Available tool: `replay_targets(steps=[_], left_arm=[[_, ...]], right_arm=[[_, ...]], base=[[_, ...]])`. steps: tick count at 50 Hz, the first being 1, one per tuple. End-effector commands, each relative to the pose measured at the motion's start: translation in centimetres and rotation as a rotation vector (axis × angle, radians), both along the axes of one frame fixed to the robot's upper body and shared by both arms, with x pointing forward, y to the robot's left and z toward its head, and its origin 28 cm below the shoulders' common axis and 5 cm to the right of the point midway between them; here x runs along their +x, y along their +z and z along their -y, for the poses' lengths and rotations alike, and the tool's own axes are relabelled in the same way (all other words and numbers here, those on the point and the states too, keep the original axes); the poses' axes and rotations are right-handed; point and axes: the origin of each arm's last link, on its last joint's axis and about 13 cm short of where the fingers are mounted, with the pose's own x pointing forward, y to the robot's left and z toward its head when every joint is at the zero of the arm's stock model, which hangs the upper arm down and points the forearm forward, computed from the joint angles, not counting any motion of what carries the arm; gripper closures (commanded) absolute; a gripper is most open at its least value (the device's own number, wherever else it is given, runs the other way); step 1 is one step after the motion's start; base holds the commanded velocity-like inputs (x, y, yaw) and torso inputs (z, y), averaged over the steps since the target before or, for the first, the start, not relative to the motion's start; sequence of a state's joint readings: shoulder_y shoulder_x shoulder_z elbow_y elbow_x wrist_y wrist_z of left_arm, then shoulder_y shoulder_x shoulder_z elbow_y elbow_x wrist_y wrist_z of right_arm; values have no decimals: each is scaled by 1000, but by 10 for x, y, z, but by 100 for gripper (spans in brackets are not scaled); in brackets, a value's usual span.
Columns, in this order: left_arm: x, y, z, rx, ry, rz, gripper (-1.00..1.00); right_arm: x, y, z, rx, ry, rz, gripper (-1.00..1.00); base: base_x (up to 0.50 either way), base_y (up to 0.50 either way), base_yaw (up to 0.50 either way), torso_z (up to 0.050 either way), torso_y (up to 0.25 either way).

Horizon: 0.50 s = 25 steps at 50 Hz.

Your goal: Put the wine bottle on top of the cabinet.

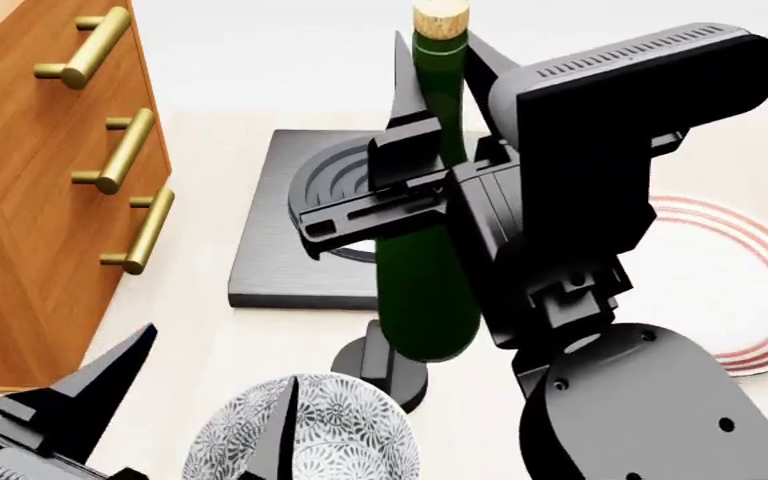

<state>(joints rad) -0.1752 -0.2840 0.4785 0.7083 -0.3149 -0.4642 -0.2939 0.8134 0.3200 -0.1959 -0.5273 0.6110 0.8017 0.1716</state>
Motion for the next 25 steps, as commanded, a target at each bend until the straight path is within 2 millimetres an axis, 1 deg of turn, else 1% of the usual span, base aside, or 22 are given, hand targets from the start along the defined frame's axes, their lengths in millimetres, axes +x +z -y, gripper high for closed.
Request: replay_targets(steps=[1,9,15,21,25], left_arm=[[25,3,8,52,-72,-21,-100],[43,9,15,106,-107,0,-100],[51,7,19,138,-112,-10,-100],[60,10,25,149,-133,-11,-100],[69,15,28,143,-141,-13,-100]], right_arm=[[-1,3,-5,-5,17,22,100],[0,5,-8,-20,29,24,100],[0,5,-10,-22,35,26,100],[0,7,-13,-15,43,31,100],[-1,7,-14,-16,50,32,100]], base=[[0,0,0,0,0],[0,0,0,0,1],[0,0,0,0,0],[0,0,0,0,2],[0,0,0,0,0]])
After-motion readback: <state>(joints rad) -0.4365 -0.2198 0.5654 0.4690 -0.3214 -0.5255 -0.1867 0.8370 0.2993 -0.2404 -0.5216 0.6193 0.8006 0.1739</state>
